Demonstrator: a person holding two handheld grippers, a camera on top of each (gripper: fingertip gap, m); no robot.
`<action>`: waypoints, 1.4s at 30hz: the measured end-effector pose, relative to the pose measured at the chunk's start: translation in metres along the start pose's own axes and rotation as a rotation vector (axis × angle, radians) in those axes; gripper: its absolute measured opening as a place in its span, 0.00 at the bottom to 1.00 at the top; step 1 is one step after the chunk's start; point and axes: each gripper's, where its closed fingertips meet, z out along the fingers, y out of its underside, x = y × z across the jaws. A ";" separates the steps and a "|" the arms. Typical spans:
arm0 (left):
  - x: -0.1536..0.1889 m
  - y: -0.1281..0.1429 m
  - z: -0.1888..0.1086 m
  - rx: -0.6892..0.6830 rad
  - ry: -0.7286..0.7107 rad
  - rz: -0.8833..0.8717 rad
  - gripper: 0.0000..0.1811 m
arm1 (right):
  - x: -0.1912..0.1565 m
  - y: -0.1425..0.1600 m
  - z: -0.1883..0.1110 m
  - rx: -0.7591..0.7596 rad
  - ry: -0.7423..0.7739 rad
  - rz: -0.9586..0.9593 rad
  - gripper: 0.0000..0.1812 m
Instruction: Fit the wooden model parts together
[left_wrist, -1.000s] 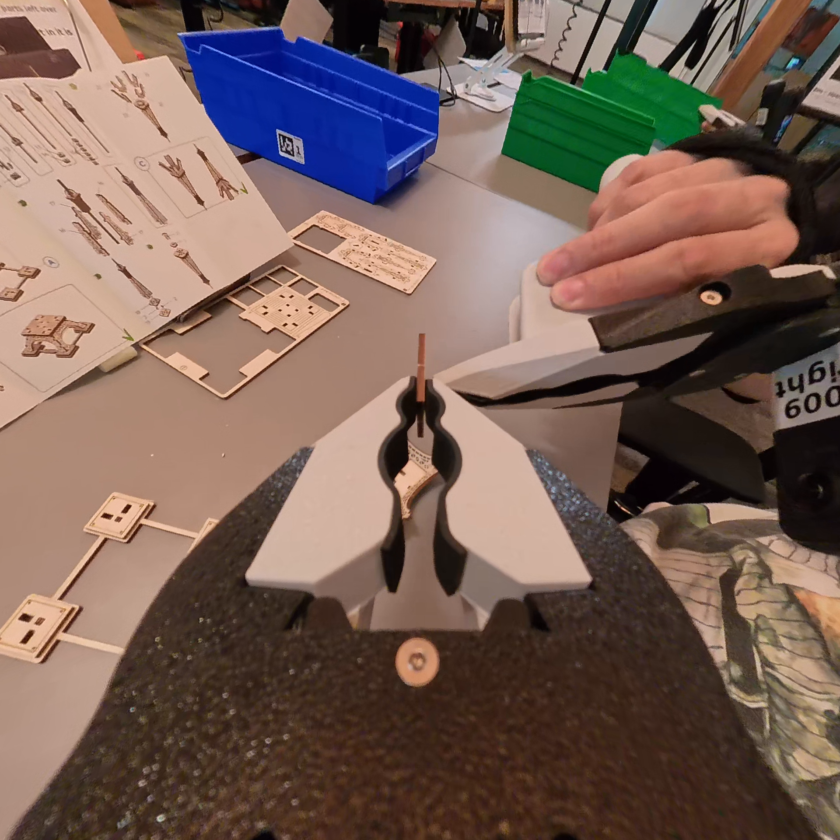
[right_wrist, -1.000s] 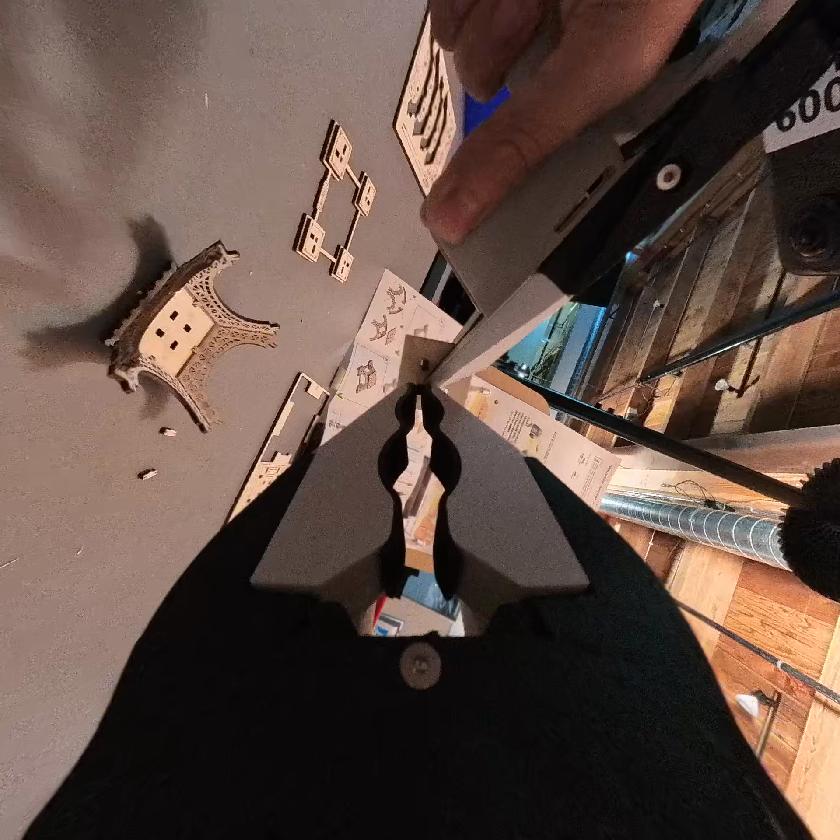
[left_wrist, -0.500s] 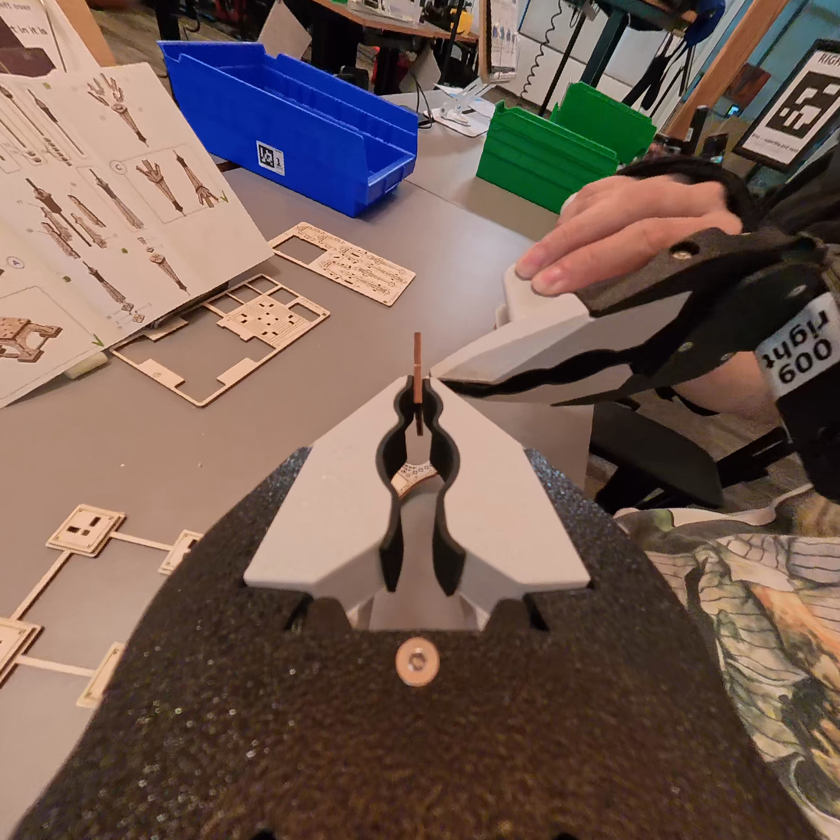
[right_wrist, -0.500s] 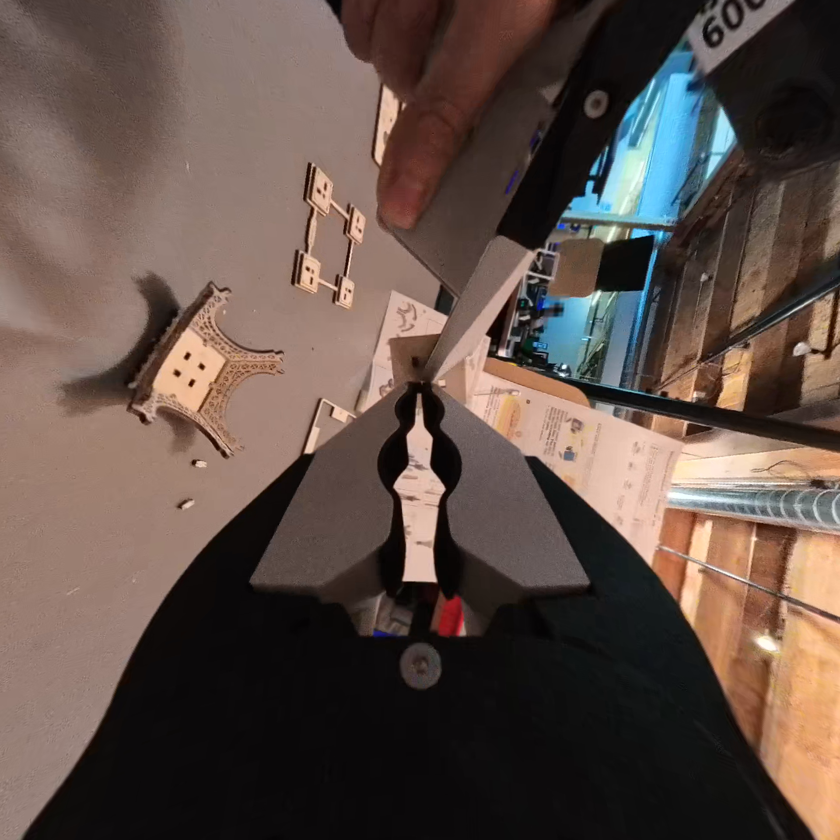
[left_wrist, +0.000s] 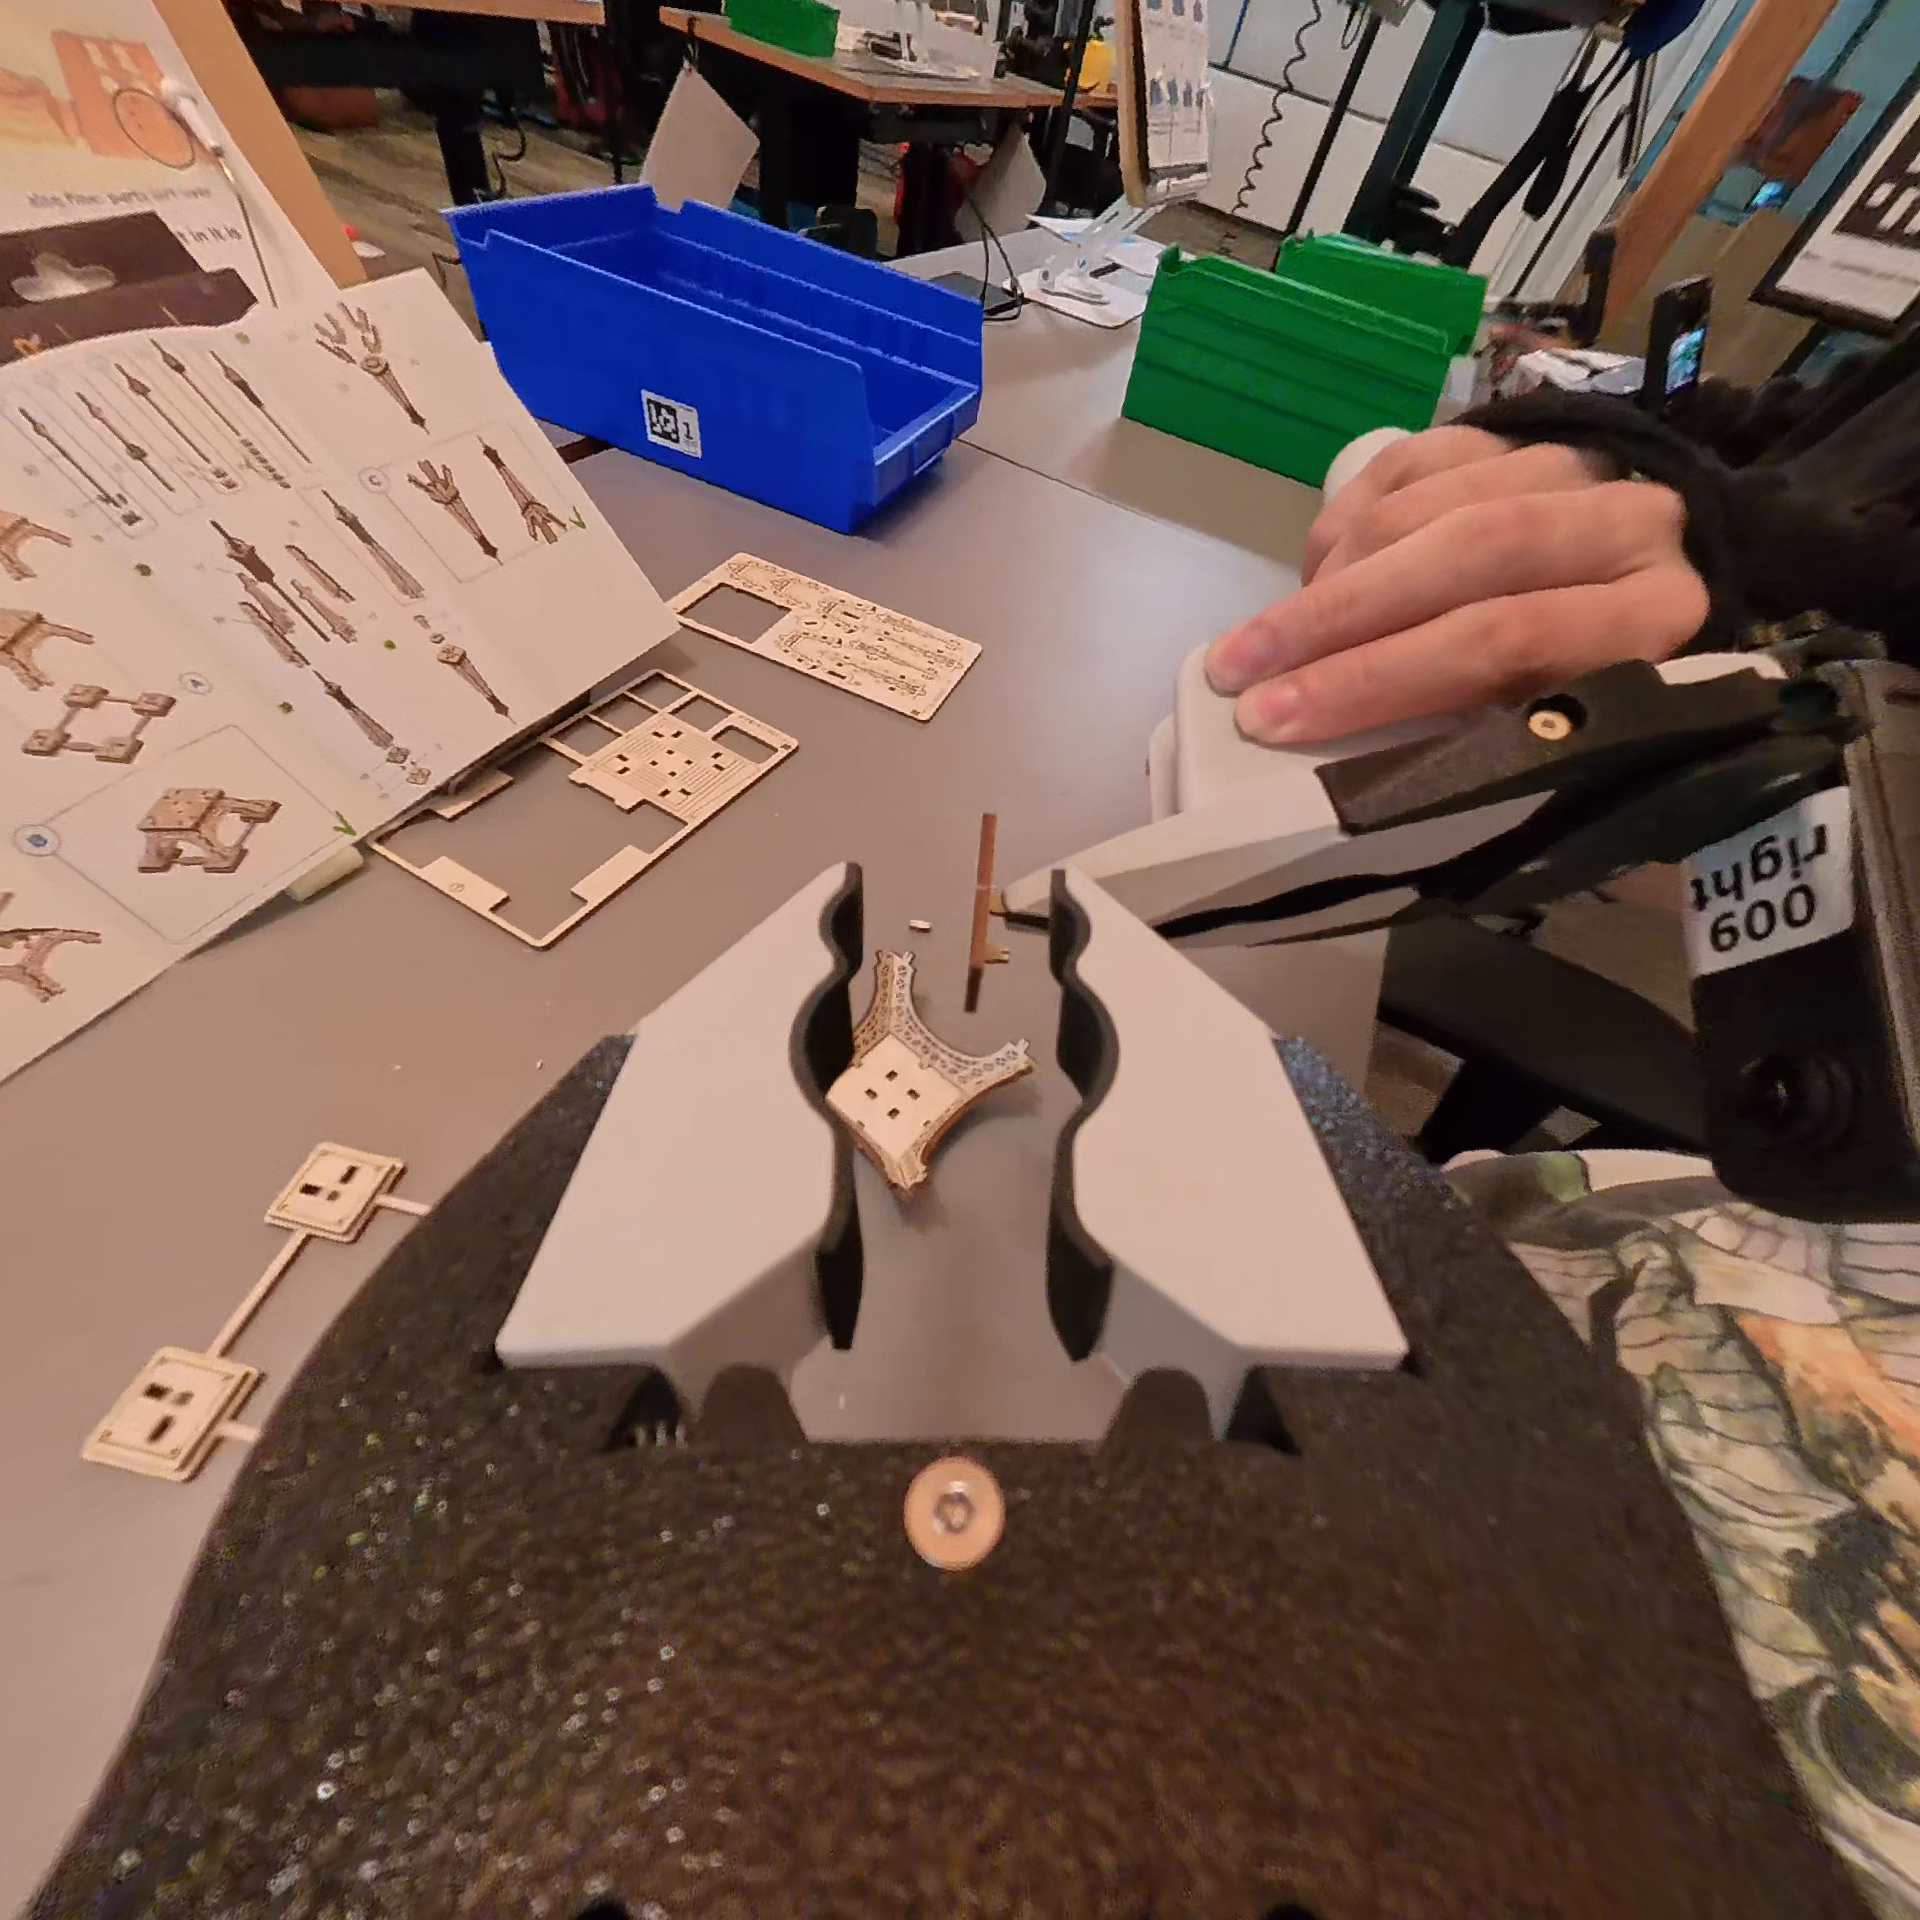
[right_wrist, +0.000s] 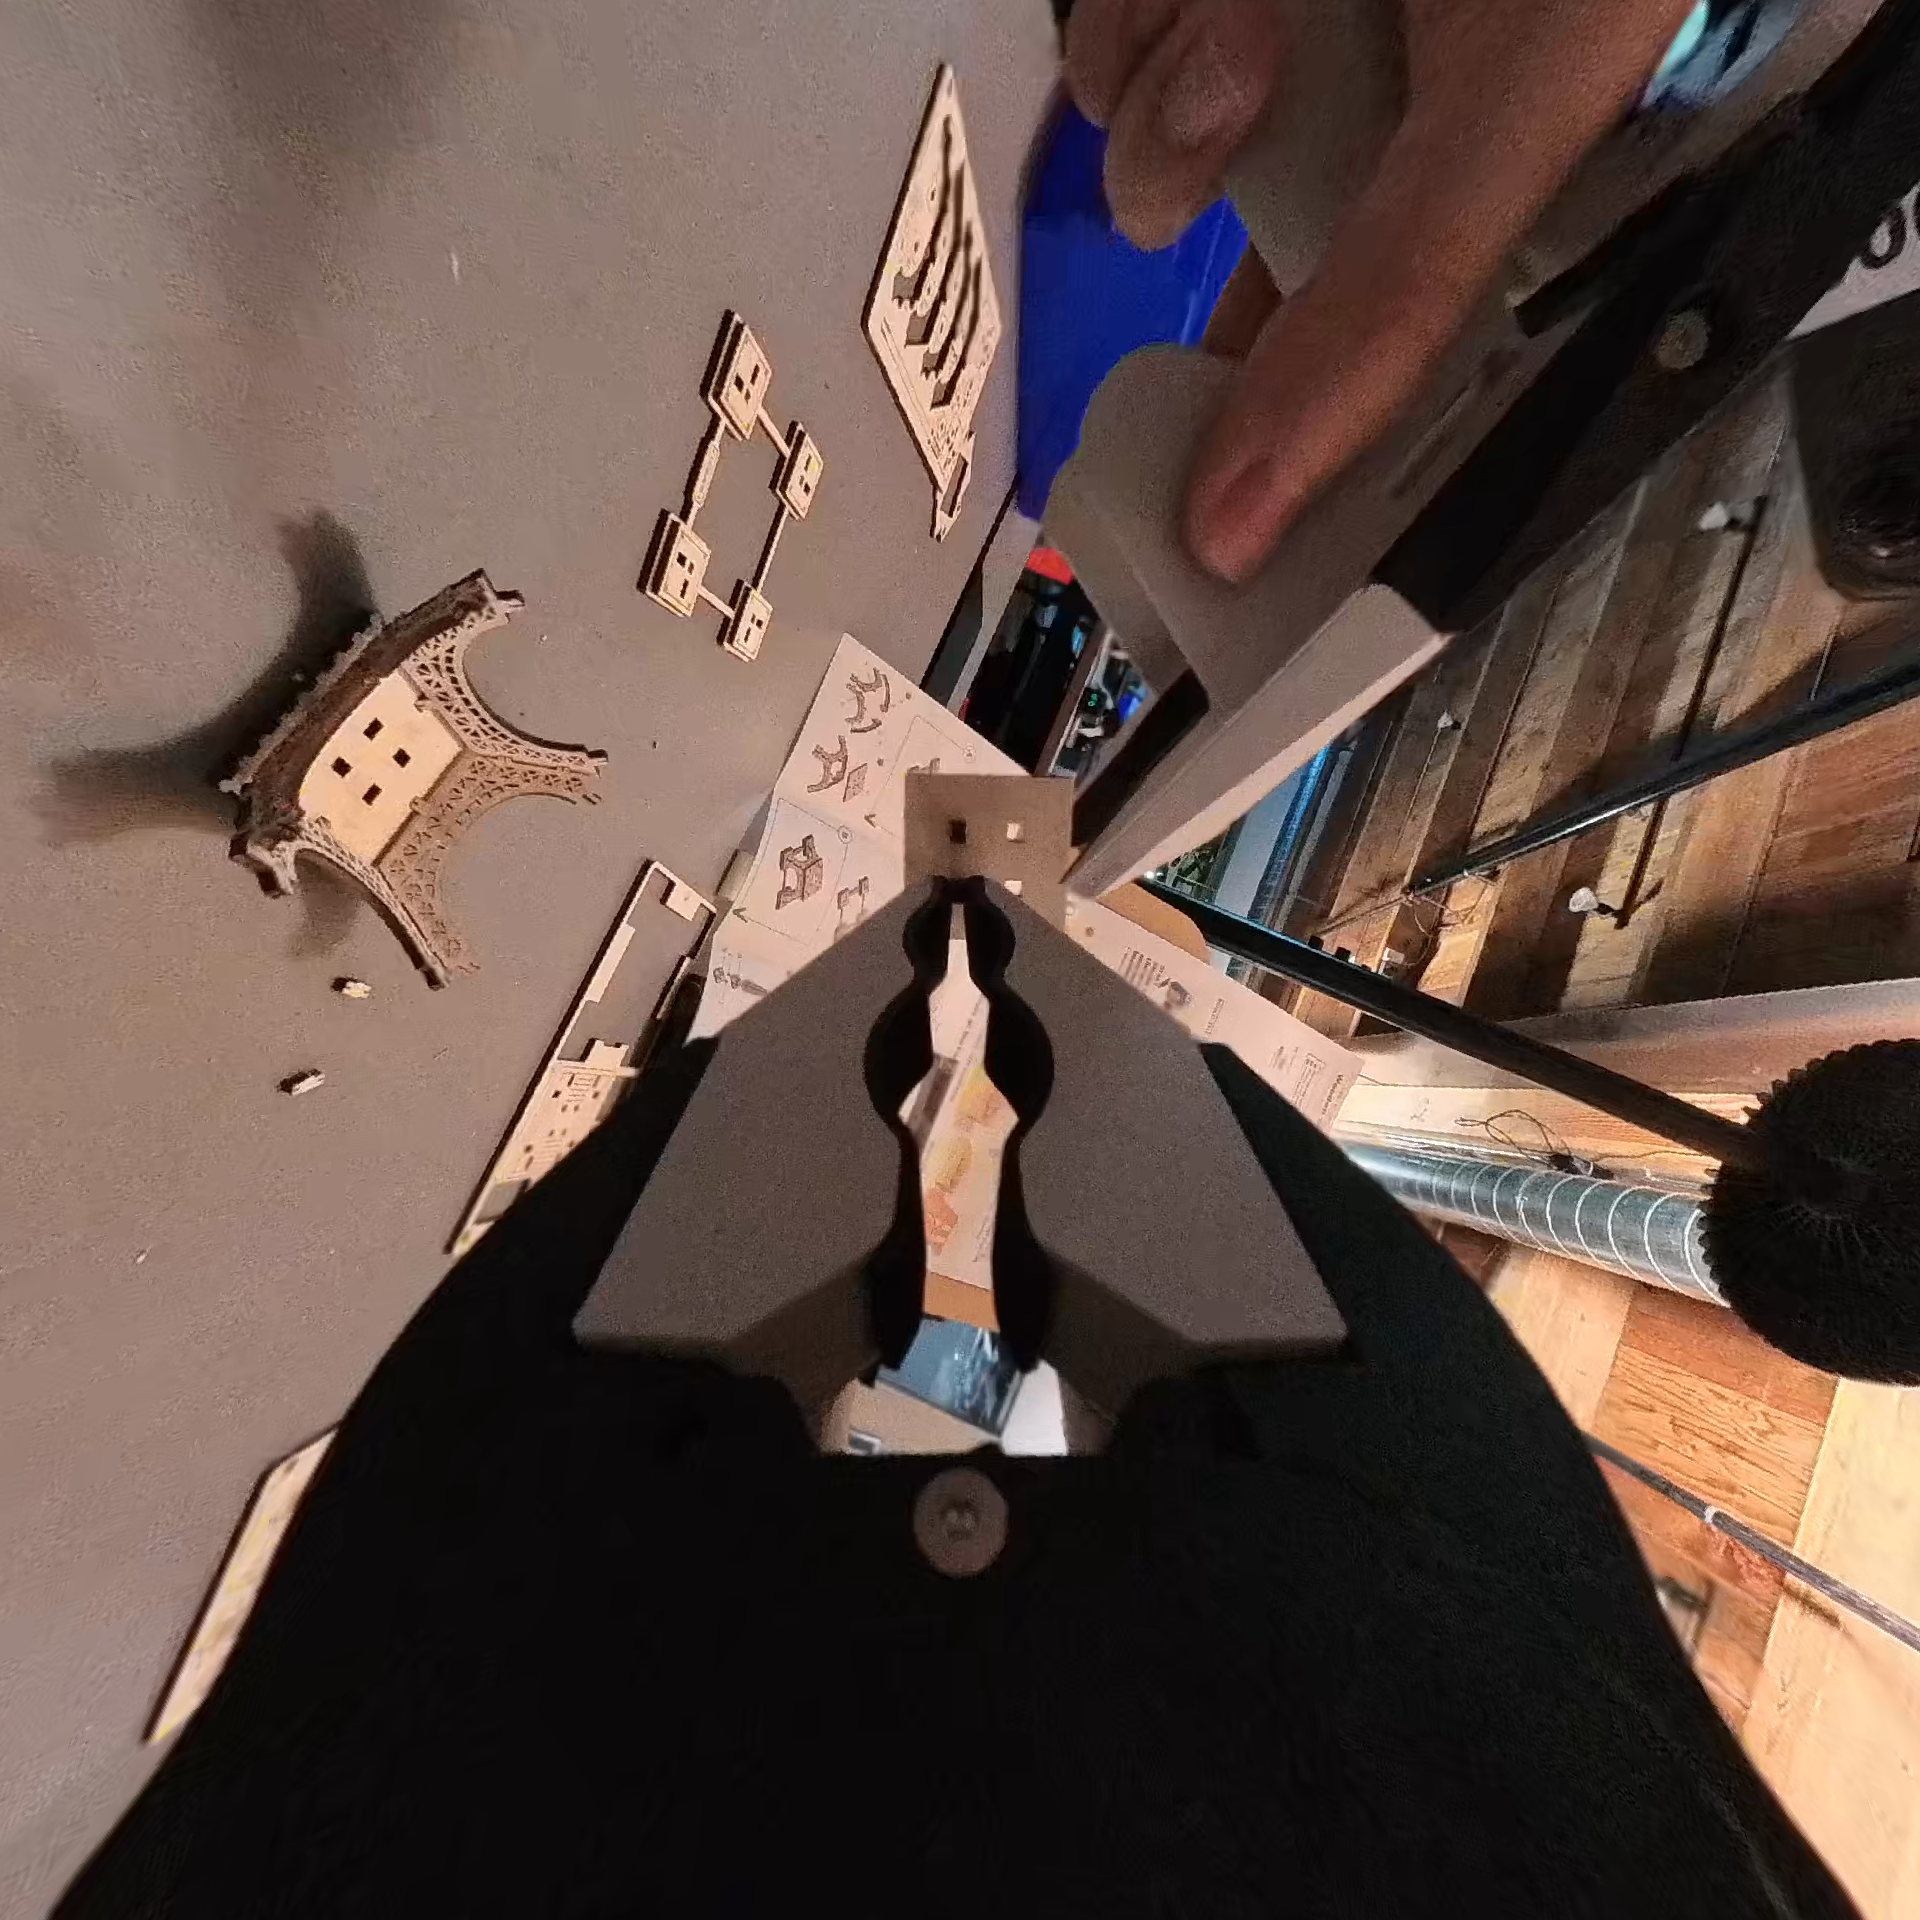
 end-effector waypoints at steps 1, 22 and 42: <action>-0.001 0.000 -0.001 -0.009 -0.020 0.022 0.17 | -0.003 0.000 -0.001 0.002 -0.009 -0.016 0.01; -0.002 0.022 0.013 -0.184 -0.120 0.184 0.00 | -0.012 -0.001 0.007 -0.015 -0.059 0.019 0.01; -0.052 0.021 -0.005 -0.105 -0.189 0.020 0.00 | -0.104 0.067 0.002 -0.157 -0.339 0.417 0.00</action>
